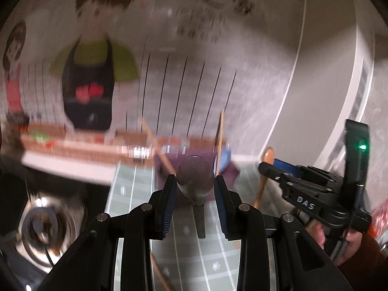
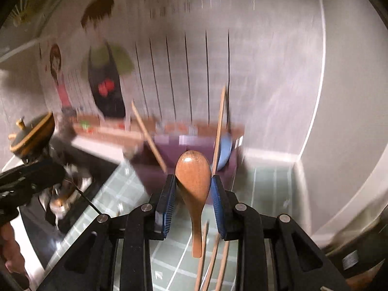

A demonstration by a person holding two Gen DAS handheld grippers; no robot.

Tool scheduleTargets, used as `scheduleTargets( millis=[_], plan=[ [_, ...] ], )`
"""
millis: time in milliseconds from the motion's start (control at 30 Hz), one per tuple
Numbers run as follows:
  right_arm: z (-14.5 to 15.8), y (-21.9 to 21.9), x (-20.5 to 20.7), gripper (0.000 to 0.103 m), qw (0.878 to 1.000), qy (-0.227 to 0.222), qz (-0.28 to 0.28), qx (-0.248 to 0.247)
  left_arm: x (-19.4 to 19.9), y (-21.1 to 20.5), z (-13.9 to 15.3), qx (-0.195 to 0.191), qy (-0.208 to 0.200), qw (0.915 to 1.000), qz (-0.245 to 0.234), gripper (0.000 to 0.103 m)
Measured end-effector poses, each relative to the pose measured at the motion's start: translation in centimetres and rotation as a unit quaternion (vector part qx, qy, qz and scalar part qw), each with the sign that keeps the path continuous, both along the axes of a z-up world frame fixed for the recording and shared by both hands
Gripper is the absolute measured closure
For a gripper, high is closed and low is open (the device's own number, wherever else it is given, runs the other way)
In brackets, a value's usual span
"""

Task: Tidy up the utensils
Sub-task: 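Lift both spoons and carry them over the purple caddy, then lower both spoons into the purple caddy and open both grippers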

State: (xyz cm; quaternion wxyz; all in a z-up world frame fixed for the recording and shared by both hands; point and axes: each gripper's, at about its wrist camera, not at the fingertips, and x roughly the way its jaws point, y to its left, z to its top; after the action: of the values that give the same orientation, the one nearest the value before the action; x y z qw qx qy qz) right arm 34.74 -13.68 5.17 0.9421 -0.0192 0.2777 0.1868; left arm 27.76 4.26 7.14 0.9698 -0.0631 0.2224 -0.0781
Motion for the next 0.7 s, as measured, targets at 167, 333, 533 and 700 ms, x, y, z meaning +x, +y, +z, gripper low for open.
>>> scheduleTargets(
  millis=[167, 333, 533, 700],
  plan=[
    [7.9, -0.8, 1.0, 0.076, 0.997, -0.075, -0.025, 0.02, 2.1, -0.1, 6.5, 0.008, -0.071, 0.9974, 0.004, 0.07],
    [11.6, -1.9, 4.0, 0.076, 0.992, -0.098, -0.052, 0.053, 5.8, 0.5, 9.3, 0.004, -0.08, 0.9967, 0.006, 0.07],
    [9.9, -0.7, 7.2, 0.076, 0.993, -0.09, -0.055, 0.043, 10.6, 1.1, 6.8, -0.01, -0.033, 0.9994, 0.004, 0.07],
    [6.2, 0.5, 10.0, 0.076, 0.996, -0.057, -0.048, 0.049, 13.2, 1.5, 3.2, -0.011, 0.003, 0.9999, 0.009, 0.07]
  ],
)
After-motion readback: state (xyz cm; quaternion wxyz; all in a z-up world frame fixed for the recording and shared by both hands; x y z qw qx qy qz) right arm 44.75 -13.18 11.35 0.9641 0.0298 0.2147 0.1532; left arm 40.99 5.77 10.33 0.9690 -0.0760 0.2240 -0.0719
